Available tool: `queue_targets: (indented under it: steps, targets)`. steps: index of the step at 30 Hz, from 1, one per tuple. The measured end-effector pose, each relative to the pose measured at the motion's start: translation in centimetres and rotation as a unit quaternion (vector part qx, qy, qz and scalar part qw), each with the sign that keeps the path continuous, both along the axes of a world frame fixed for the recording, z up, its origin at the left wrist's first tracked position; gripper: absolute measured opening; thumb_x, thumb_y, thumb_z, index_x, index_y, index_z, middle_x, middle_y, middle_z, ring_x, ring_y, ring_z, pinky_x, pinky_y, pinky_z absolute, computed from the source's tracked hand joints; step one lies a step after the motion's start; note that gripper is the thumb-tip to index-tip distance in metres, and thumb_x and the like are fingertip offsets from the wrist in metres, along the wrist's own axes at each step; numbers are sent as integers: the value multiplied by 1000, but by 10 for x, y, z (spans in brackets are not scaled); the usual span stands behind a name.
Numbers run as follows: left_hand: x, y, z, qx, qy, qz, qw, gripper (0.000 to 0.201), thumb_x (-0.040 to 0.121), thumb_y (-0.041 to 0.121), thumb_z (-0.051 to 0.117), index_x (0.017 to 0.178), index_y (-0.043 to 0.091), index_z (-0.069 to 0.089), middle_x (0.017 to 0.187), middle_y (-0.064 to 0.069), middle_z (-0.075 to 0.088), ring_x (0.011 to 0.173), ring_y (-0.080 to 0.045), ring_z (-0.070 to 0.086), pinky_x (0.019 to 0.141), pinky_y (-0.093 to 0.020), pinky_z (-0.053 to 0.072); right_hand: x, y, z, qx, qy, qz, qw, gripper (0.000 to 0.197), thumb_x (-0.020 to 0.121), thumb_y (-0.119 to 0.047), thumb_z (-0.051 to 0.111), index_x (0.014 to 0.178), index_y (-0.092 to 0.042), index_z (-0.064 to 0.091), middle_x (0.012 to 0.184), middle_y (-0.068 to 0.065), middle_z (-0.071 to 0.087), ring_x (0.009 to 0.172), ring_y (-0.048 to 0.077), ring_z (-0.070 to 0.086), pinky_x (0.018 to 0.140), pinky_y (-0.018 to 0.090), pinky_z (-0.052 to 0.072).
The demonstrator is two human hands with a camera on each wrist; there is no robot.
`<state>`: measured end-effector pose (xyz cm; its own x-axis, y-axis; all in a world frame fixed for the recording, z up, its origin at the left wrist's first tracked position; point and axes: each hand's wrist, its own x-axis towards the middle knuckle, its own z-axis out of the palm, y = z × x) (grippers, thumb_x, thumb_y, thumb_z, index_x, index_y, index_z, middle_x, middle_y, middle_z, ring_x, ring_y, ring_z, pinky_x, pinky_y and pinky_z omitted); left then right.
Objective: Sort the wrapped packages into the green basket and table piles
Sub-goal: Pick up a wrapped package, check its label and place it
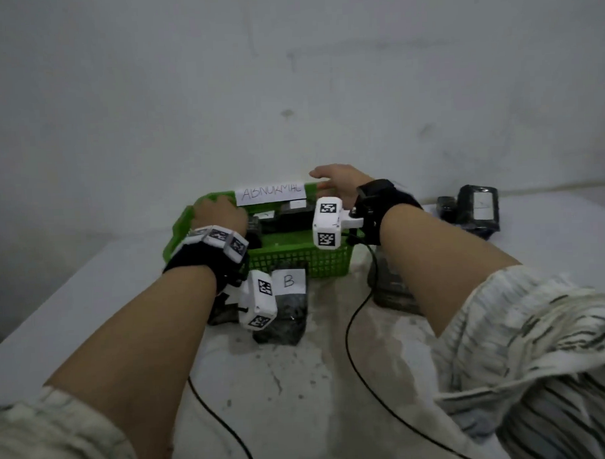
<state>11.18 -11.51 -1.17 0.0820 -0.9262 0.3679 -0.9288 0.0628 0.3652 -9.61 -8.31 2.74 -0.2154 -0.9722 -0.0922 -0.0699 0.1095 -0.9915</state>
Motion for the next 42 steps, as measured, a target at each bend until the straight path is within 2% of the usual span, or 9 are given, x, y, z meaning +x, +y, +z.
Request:
queue_targets:
  steps: [7,13,20,24,30,33,35,39,42]
  targets:
    - [-114,37,-20,31,16,-171,985,35,95,42,40,118,24,59,124,-9,59,118,-30,49,98,-42,41,-90,16,-30,8,267,-47,963,43,88,-13,64,128,-1,54,102,7,60,85,15,51,50,12,36]
    - [-143,39,-33,76,-22,-189,979,46,95,54,30,127,29,50,125,-4,59,119,-28,51,102,-46,36,-109,15,-51,69,414,-10,907,48,84,-23,69,127,-5,57,130,17,56,119,31,52,98,32,45]
    - [-140,37,-34,104,-51,-181,977,45,92,59,29,130,43,44,127,-1,60,116,-27,54,95,-43,45,-100,-10,-70,68,472,25,879,57,75,-27,74,129,-20,58,129,13,54,115,30,54,87,26,47]
    - [-140,36,-34,111,-50,-178,976,44,91,62,29,129,45,44,125,1,61,114,-25,55,92,-40,47,-99,-20,-74,85,506,7,858,63,72,-35,71,132,-31,52,133,12,43,119,36,49,96,38,48]
    - [-139,35,-33,118,-57,-177,975,42,90,63,29,127,47,43,125,2,61,110,-25,58,89,-39,49,-107,-22,-75,87,485,24,870,51,70,-27,77,119,-31,63,124,9,60,108,31,61,89,38,55]
    - [-140,36,-33,117,-61,-175,976,42,90,63,29,127,48,43,125,2,61,108,-25,58,89,-40,50,-115,-25,-83,65,483,18,873,52,89,-16,62,139,-15,47,142,13,42,127,29,45,54,2,46]
    - [-140,36,-34,117,-62,-174,976,42,90,64,29,127,48,43,124,2,61,107,-25,59,88,-39,50,-117,-25,-85,56,439,5,897,52,94,-9,54,143,-7,39,146,13,40,129,27,45,40,0,37]
    - [-140,34,-35,109,-62,-173,977,42,90,65,28,125,49,43,123,1,62,107,-26,59,88,-40,49,-117,-15,-73,83,376,-12,923,48,85,-25,67,131,-15,56,131,11,57,113,31,58,89,36,53]
    - [-141,33,-36,104,-58,-169,978,41,90,64,29,124,49,44,123,2,62,108,-25,58,89,-41,49,-125,-12,-69,77,327,-12,942,40,94,-17,53,133,-7,51,137,14,51,123,32,51,93,31,48]
